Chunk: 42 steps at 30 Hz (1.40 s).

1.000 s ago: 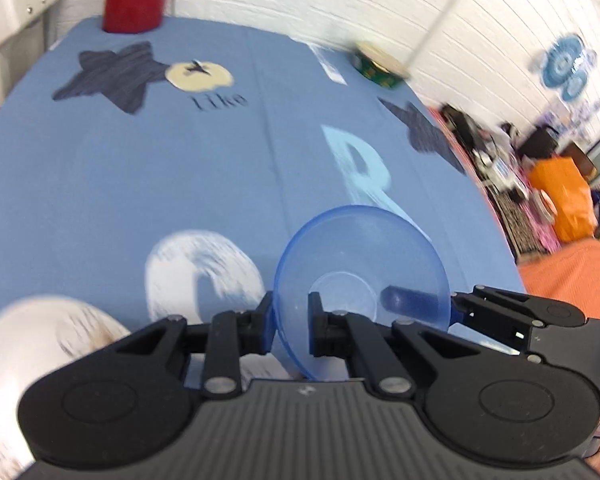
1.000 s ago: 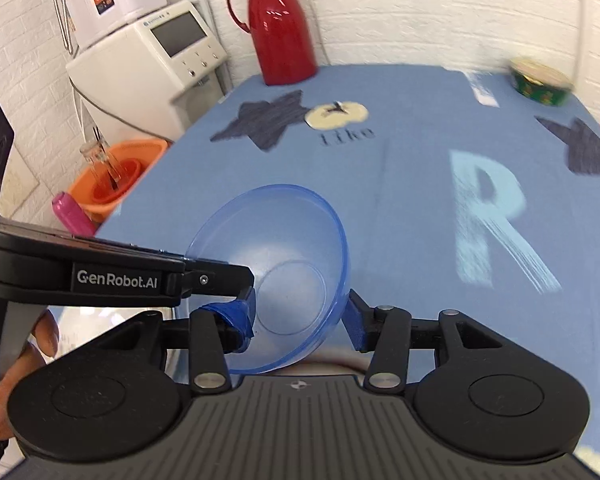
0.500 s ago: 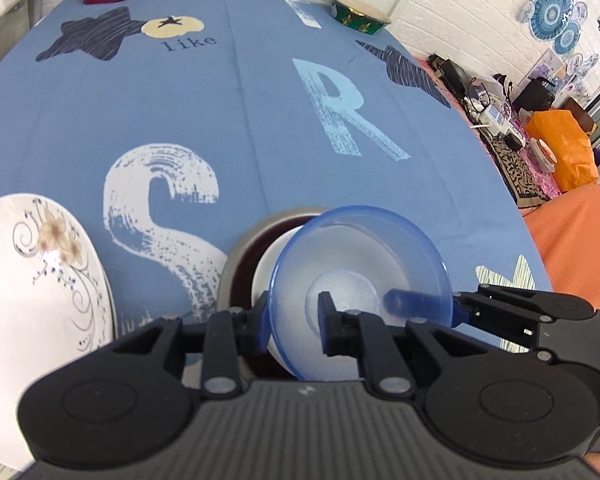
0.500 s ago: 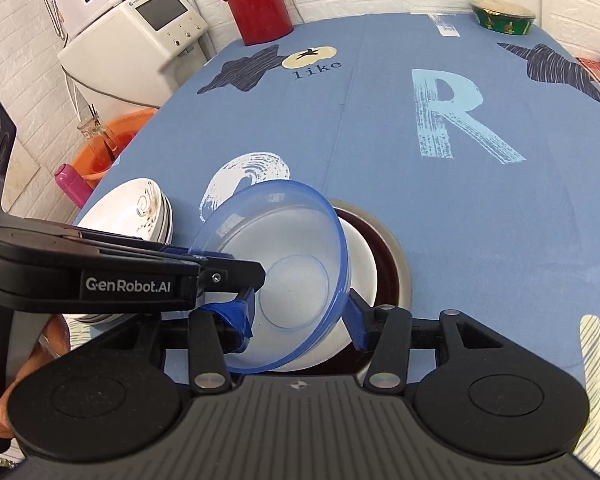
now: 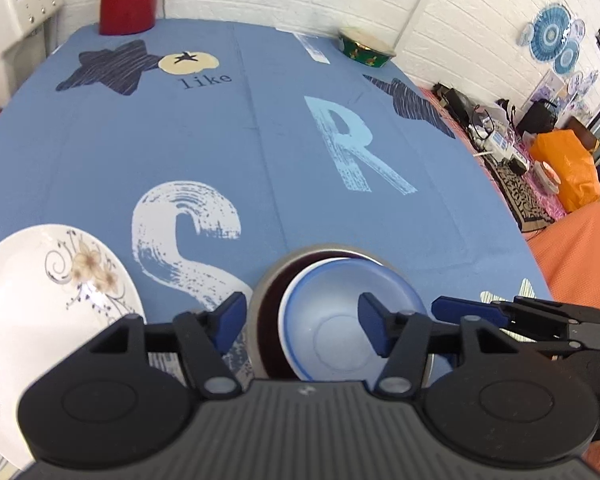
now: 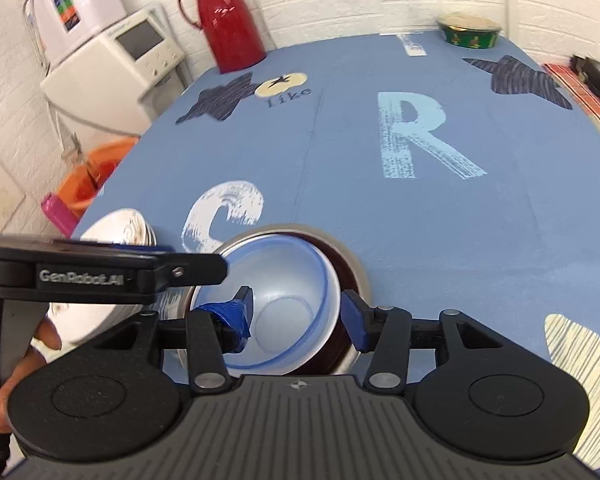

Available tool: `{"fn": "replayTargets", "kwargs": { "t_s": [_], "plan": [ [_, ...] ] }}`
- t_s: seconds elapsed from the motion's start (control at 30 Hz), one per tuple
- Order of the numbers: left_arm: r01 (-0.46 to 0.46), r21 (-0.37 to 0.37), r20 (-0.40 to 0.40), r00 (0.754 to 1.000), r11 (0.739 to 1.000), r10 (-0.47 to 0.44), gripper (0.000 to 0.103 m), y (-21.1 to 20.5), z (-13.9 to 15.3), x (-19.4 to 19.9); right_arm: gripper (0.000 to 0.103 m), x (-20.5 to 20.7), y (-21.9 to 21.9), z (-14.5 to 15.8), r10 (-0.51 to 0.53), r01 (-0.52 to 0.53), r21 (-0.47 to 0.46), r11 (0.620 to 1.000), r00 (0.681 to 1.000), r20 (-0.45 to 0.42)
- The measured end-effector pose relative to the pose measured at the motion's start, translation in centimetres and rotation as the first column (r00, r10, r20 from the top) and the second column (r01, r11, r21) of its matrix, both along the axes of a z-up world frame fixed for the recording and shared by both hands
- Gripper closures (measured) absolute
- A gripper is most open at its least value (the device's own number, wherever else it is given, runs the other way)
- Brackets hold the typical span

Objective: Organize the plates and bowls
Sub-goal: 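Open both tools to release the blue bowl, then lift both tools up away from the nested bowl stack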

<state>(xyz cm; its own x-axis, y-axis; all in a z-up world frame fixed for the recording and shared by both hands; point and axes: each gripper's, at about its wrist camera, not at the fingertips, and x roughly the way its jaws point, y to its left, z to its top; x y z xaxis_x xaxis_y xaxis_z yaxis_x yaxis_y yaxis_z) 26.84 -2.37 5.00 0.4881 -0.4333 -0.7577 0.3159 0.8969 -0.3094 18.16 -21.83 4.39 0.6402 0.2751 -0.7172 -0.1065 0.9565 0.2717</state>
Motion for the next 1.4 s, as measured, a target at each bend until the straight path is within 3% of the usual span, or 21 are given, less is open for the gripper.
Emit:
{"fn": "replayTargets", "kwargs": {
  "t_s": [0.3,0.5,0.6,0.77,0.87,1.03,1.2,1.4],
  "plan": [
    [-0.028,-0.03,0.064,0.997,0.999,0.03,0.04,1.3,0.7,-2.1,0.068,-1.7,-0.3,0.3,-0.065,0.058,0.09,0.994,0.995,0.077],
    [-0.094,-0.033,0.136,0.986,0.995,0.097,0.036,2.4,1.3,-3.9,0.068,-2.5,0.4,0.1,-0.128,0.123,0.062,0.99,0.987,0.092],
    [-0.119,-0.043,0.147,0.981,0.992,0.124,0.035,2.8,1.2,-4.2,0.068,-3.2,0.8,0.4,-0.187,0.184,0.039,0.982,0.977,0.107],
    [-0.162,-0.034,0.182,0.969,0.986,0.165,0.034,2.7,1.1,-5.0,0.067,-4.8,1.6,0.8,-0.171,0.162,0.057,0.985,0.959,0.224],
    [-0.18,-0.026,0.215,0.96,0.983,0.181,0.034,2.5,1.0,-5.7,0.067,-5.0,2.2,0.2,-0.185,0.172,0.073,0.982,0.951,0.248],
    [-0.215,0.002,0.266,0.941,0.977,0.207,0.034,2.4,0.8,-7.2,0.066,-5.1,3.1,-0.6,-0.285,0.278,0.066,0.958,0.915,0.284],
    [-0.249,0.024,0.311,0.922,0.968,0.23,0.034,3.0,0.9,-9.0,0.064,-5.6,3.0,-1.2,-0.36,0.357,0.059,0.932,0.895,0.264],
    [-0.248,0.024,0.309,0.923,0.968,0.228,0.033,3.7,0.5,-11.3,0.063,-7.8,3.5,-1.8,-0.407,0.406,0.056,0.912,0.881,0.243]
  ]
}}
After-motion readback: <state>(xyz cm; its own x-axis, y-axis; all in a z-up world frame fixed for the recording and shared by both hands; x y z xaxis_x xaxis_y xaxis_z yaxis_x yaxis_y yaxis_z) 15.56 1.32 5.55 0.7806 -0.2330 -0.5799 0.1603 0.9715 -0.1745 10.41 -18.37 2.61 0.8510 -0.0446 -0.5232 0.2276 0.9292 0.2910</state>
